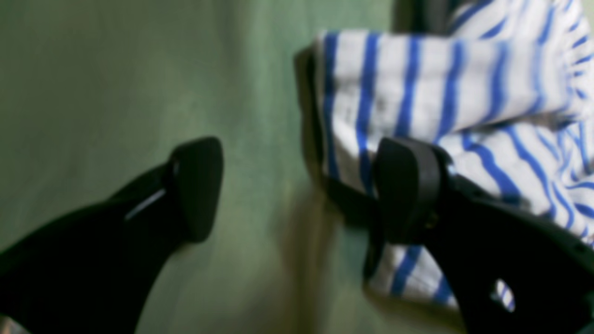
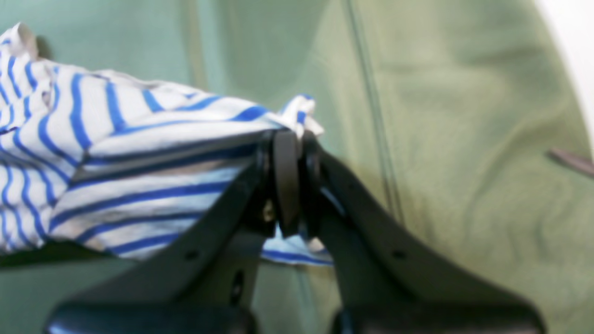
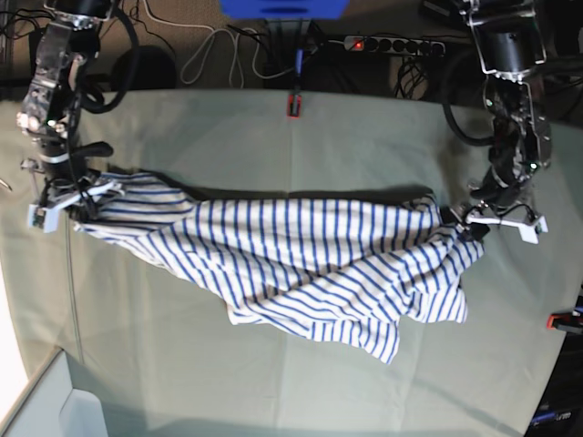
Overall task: Layout the t-shirt on the table in an organized manner, then fold the t-shirt properly
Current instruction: 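Release and regrasp the shirt with the left gripper near its edge, then pull the shirt hem with the left gripper, then regrasp higher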
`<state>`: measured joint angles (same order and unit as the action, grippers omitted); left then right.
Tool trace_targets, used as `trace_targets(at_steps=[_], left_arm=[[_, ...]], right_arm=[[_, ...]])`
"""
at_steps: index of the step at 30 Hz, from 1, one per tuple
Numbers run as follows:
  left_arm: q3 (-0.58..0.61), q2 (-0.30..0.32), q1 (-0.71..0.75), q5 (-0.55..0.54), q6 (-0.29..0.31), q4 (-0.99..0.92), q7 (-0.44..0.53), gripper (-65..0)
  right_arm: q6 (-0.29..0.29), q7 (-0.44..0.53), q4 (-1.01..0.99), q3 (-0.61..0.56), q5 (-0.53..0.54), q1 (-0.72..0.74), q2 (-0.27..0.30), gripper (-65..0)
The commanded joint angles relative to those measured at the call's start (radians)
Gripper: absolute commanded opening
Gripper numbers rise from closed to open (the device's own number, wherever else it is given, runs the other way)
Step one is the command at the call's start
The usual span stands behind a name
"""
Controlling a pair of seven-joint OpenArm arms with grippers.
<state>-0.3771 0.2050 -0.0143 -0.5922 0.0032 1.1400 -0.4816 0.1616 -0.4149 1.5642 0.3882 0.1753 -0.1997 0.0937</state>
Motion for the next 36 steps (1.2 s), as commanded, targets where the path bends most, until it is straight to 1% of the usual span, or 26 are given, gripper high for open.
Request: trace_targets(at_steps=[1, 5, 7, 8, 9, 10, 13, 17, 18, 20, 23, 25, 28, 32, 36], left_arm=[[0.011, 0.012, -0.02, -0.005, 0.001, 0.005, 0.01, -15.3], [0.065, 0.009, -0.046, -0.005, 0.001, -0.007, 0.057, -15.4], [0.083, 0.004, -0.063, -0.004, 0.001, -0.021, 0.06, -15.7], [0.091, 0.004, -0.065, -0.005, 0.001, -0.031, 0.062, -16.7], [0.1, 0.004, -0.074, -0.01, 0.001, -0.038, 0.064, -19.1], [0.105, 0.004, -0.085, -0.012, 0.001, -0.042, 0.064, -22.9], [0.102, 0.003, -0.091, -0.012, 0.001, -0.045, 0.065, -39.9], [0.092, 0.007, -0.086, -0.013, 0.002, 0.001, 0.067, -62.4], [0.077, 0.009, -0.085, -0.013, 0.002, 0.022, 0.06, -65.0], [0.03, 0.006, -0.072, -0.013, 0.002, 0.076, 0.059, -63.8], [-0.021, 0.011, -0.074, -0.013, 0.002, 0.173, 0.059, -65.0], [-0.024, 0.026, -0.109, -0.012, 0.001, 0.228, 0.057, -64.9], [-0.003, 0.063, -0.191, -0.01, -0.002, 0.249, 0.057, -64.9], [0.031, 0.083, -0.355, -0.004, -0.004, 0.156, 0.057, -64.9], [0.102, 0.083, -0.557, -0.004, -0.001, -0.059, 0.064, -64.9]], right_arm=[[-0.012, 0.027, 0.011, 0.005, 0.002, 0.007, 0.013, -65.0], [-0.012, 0.029, -0.011, 0.004, 0.002, 0.007, 0.013, -65.0], [-0.012, 0.029, -0.012, 0.004, 0.002, 0.007, 0.013, -65.0], [-0.012, 0.029, -0.012, 0.004, 0.002, 0.007, 0.013, -65.0], [-0.012, 0.029, -0.012, 0.004, 0.002, 0.007, 0.013, -65.0], [-0.012, 0.029, -0.012, 0.004, 0.002, 0.007, 0.013, -65.0], [-0.012, 0.029, -0.012, 0.004, 0.002, 0.007, 0.016, -65.0], [-0.012, 0.03, -0.012, 0.004, 0.002, 0.015, 0.019, -65.0], [-0.012, 0.03, -0.012, 0.005, 0.002, 0.022, 0.019, -65.0], [-0.012, 0.029, -0.012, 0.008, 0.002, 0.03, 0.019, -65.0], [-0.012, 0.027, -0.012, 0.008, 0.0, 0.033, 0.019, -65.0], [-0.012, 0.027, -0.012, 0.008, 0.0, 0.033, 0.019, -65.0], [-0.012, 0.029, -0.012, 0.008, 0.0, 0.032, 0.019, -65.0], [-0.012, 0.027, -0.012, 0.008, 0.0, 0.021, 0.019, -65.0], [-0.012, 0.029, -0.001, 0.01, 0.0, -0.008, 0.021, -65.0]])
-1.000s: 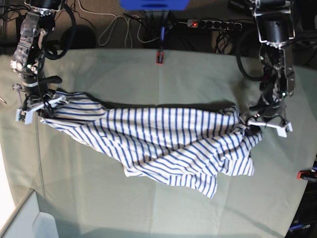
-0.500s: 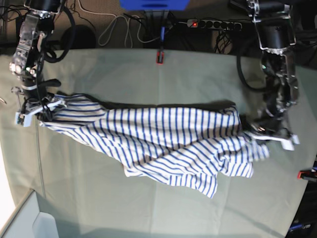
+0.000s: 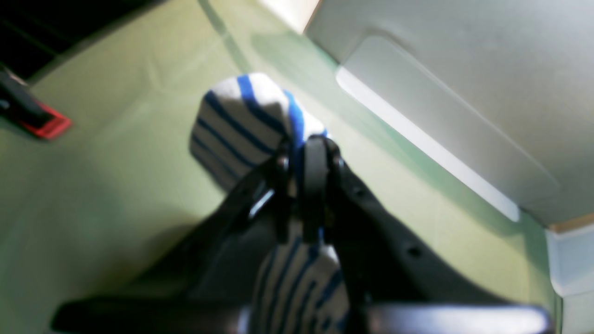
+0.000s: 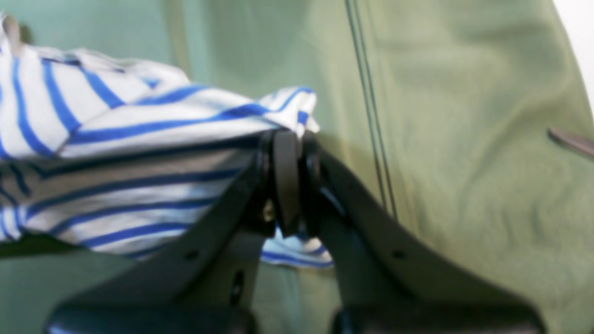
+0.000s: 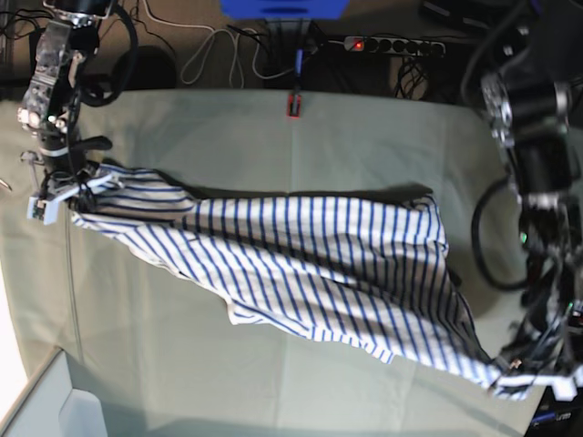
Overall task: Layout the t-shirt on the table in an organized manner, then fold the t-shirt properly
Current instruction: 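Pull the shirt hem with the left gripper, then regrasp higher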
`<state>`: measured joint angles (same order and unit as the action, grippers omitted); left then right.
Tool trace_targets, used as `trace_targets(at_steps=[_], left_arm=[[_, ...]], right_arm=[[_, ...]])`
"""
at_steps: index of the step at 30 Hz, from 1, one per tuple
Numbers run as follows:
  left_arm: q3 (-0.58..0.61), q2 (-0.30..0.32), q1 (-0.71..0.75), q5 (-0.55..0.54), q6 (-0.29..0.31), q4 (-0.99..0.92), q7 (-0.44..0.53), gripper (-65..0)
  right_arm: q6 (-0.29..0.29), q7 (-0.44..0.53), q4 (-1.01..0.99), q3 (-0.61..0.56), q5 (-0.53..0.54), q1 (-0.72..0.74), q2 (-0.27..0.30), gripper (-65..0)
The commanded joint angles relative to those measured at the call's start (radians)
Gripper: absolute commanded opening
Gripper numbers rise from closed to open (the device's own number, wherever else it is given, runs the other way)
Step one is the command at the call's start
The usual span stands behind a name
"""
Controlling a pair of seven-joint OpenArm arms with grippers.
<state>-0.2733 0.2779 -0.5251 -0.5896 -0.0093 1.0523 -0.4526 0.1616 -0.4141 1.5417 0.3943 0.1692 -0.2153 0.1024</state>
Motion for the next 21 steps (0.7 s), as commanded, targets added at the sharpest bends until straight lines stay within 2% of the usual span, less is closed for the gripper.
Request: trace_targets(at_steps=[1, 4, 7, 8, 10, 14, 15, 17, 21], left_arm=[[0.027, 0.008, -0.097, -0.007, 0.012, -0.037, 0.038, -64.9], [0.105, -0.001, -0.257, -0.007, 0.013, -0.283, 0.09, -64.5], [0.188, -0.024, -0.35, -0.008, 0.01, -0.481, 0.168, -62.6], [0.202, -0.026, -0.37, -0.011, 0.01, -0.528, 0.186, -59.3], [0.219, -0.029, -0.381, -0.014, 0.01, -0.554, 0.202, -48.4], [0.22, -0.029, -0.297, -0.014, 0.013, -0.468, 0.2, -23.0], [0.22, -0.027, -0.26, -0.016, 0.013, -0.43, 0.2, -19.5], [0.214, -0.021, -0.171, -0.016, 0.013, -0.306, 0.2, -17.4], [0.211, -0.001, 0.101, -0.016, 0.006, 0.004, 0.2, -17.4]], right_arm=[[-0.012, 0.028, 0.021, 0.004, 0.006, 0.003, 0.012, -65.0], [-0.012, 0.025, 0.021, 0.004, 0.006, -0.003, 0.006, -65.0], [-0.012, 0.022, 0.035, 0.004, 0.006, -0.017, 0.004, -65.0], [-0.012, 0.022, 0.041, 0.001, 0.008, -0.019, 0.004, -65.0], [-0.012, 0.021, 0.053, -0.001, 0.008, -0.019, 0.003, -65.0], [-0.012, 0.021, 0.061, -0.001, 0.008, -0.019, 0.003, -65.0], [-0.012, 0.021, 0.061, -0.001, 0.008, -0.017, 0.003, -65.0], [-0.012, 0.021, 0.061, -0.001, 0.008, -0.017, 0.003, -65.0], [-0.012, 0.021, 0.056, -0.004, 0.008, -0.006, 0.003, -65.0]])
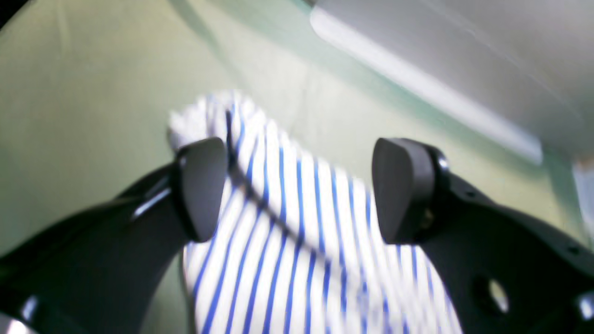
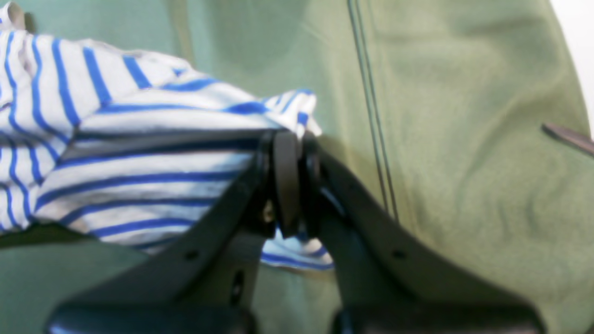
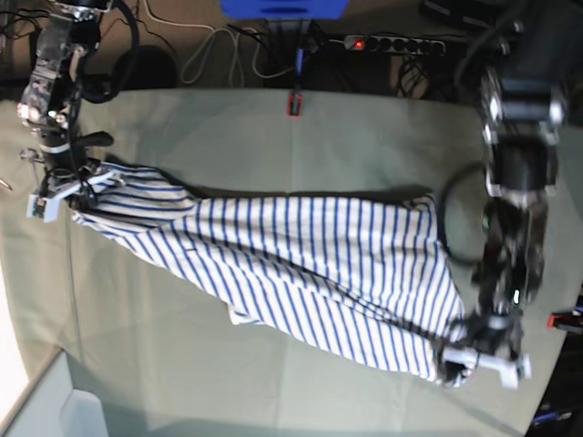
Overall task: Layout the t-shirt on the table in an organized manner, then fold the t-shirt properly
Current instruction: 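Pull the shirt hem with the left gripper, then regrasp higher, then lift the shirt high with both grippers, holding two corners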
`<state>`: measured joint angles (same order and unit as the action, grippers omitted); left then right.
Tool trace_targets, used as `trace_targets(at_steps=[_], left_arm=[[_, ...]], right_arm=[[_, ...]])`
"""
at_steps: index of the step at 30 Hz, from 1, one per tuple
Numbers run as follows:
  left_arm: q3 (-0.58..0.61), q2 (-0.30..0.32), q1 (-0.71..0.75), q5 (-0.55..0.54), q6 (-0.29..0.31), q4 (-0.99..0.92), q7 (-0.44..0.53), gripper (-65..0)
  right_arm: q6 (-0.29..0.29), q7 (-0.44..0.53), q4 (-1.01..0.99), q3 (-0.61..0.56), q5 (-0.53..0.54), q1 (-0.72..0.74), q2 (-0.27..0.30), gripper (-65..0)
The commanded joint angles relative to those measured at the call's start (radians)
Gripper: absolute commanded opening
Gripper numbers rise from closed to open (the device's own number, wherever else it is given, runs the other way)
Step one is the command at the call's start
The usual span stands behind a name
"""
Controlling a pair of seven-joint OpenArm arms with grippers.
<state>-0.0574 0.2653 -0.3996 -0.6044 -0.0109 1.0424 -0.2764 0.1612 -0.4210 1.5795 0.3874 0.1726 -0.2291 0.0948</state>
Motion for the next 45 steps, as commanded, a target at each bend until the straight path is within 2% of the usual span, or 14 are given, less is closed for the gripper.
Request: trace_targets(at_steps=[1, 6, 10, 14, 22, 24, 26, 28, 30, 31, 34, 39, 42, 45], left_arm=[[-0.005, 0.007, 0.047, -0.001, 0.007, 0.072, 0.024, -17.4], [-0.011, -0.034, 0.333, -0.001, 0.007, 0.233, 0.032, -17.4], [-0.103, -0.088, 0.489, -0.001, 0.012, 0.296, 0.032, -17.4], [-0.164, -0.122, 0.535, -0.001, 0.015, 0.298, 0.027, -17.4], [-0.164, -0.143, 0.519, -0.001, 0.015, 0.237, 0.026, -17.9], [-0.126, -0.151, 0.497, -0.001, 0.015, 0.215, 0.026, -23.4], [-0.109, -0.149, 0.488, -0.001, 0.015, 0.19, 0.026, -33.3], [-0.109, -0.154, 0.479, -0.001, 0.015, 0.175, 0.026, -45.4], [-0.111, -0.151, 0.479, -0.001, 0.015, 0.177, 0.026, -60.7], [-0.111, -0.148, 0.477, -0.001, 0.015, 0.18, 0.026, -65.0], [-0.134, -0.125, 0.488, -0.001, 0.013, 0.256, 0.026, -63.9], [-0.293, -0.065, 0.591, -0.001, 0.009, 0.539, -0.025, -64.9], [-0.453, -0.05, 0.634, -0.001, 0.015, 0.654, -0.106, -64.9], [-0.597, -0.05, 0.64, -0.001, 0.016, 0.685, -0.197, -64.9]], right_arm=[[-0.012, 0.027, 0.017, -0.001, 0.005, 0.01, 0.007, -65.0], [-0.012, 0.029, 0.015, -0.023, 0.005, 0.013, 0.0, -65.0], [-0.012, 0.032, 0.015, -0.04, 0.005, 0.012, 0.001, -65.0], [-0.012, 0.035, 0.015, -0.055, 0.005, 0.013, 0.003, -65.0], [-0.012, 0.034, 0.015, -0.06, 0.005, 0.01, 0.003, -65.0], [-0.012, 0.034, 0.015, -0.06, 0.005, 0.009, 0.003, -65.0], [-0.012, 0.034, 0.015, -0.06, 0.005, 0.007, 0.003, -65.0], [-0.012, 0.03, 0.019, -0.06, 0.005, 0.006, 0.003, -65.0], [-0.012, 0.029, 0.019, -0.058, 0.005, 0.006, 0.003, -65.0], [-0.012, 0.029, 0.019, -0.057, 0.005, 0.006, 0.003, -65.0], [-0.012, 0.027, 0.038, -0.055, 0.005, 0.003, 0.004, -65.0], [-0.01, 0.027, 0.206, -0.071, 0.009, -0.091, -0.002, -65.0], [-0.01, 0.027, 0.296, -0.175, 0.009, -0.166, -0.002, -65.0], [-0.01, 0.027, 0.325, -0.301, 0.005, -0.221, 0.007, -65.0]])
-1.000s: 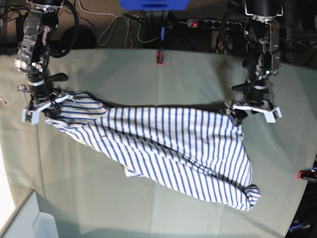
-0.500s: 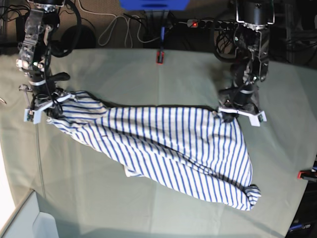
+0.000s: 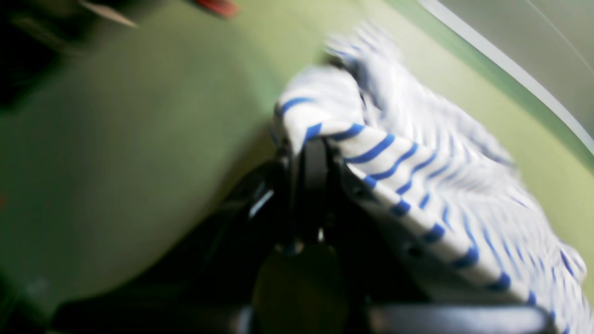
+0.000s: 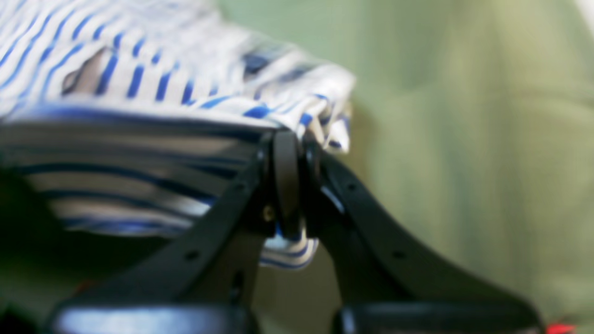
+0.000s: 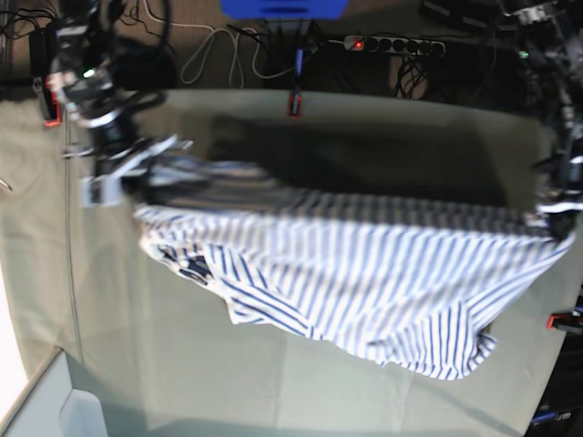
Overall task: Layout the t-shirt on the table in an organized manner, then fold the t-shirt properly
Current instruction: 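Lift the shirt high with both grippers, holding two corners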
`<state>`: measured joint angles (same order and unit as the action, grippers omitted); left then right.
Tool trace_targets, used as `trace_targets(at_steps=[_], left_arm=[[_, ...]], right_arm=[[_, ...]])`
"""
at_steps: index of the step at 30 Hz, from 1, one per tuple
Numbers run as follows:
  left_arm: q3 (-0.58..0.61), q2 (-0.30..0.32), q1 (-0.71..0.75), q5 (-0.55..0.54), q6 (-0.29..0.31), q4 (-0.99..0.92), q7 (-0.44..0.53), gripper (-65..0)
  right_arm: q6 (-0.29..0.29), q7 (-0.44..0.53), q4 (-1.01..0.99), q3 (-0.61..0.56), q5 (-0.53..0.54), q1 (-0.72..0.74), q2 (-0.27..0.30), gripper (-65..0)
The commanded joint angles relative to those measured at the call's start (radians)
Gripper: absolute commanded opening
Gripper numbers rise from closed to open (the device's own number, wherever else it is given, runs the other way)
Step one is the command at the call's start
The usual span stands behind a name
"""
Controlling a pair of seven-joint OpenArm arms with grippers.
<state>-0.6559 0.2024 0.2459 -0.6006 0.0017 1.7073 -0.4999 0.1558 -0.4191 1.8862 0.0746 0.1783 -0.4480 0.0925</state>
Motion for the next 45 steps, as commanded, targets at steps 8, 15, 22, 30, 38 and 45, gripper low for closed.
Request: trace_targets(at_steps=[8, 15, 22, 30, 38, 45], left_arm=[[-0.212, 0.013, -0.003, 0.003, 0.004, -0.037, -0.247, -64.9], [-0.302, 0.016, -0.003, -0.003, 0.004, -0.04, -0.293, -64.9], [-0.305, 0.027, -0.093, -0.005, 0.004, 0.124, -0.296, -64.9], [-0.124, 0.093, -0.291, 0.003, 0.004, 0.27, -0.285, -64.9], [0.06, 0.122, -0.57, 0.005, -0.001, 0.268, -0.29, -64.9], [0.189, 0.122, -0.716, 0.006, 0.001, 0.276, -0.296, -64.9]], right_arm=[[-0.005, 0.025, 0.019, -0.223, -0.001, -0.073, 0.089, -65.0], [-0.005, 0.036, 0.071, -0.189, 0.003, -0.11, 0.109, -65.0], [-0.005, 0.176, 0.155, -0.109, 0.003, -0.079, 0.109, -65.0], [-0.005, 0.358, 0.152, 0.046, 0.003, 0.113, 0.048, -65.0], [-0.005, 0.325, 0.151, 0.141, 0.005, 0.478, 0.028, -65.0], [-0.005, 0.288, 0.151, 0.161, 0.005, 0.754, 0.019, -65.0]])
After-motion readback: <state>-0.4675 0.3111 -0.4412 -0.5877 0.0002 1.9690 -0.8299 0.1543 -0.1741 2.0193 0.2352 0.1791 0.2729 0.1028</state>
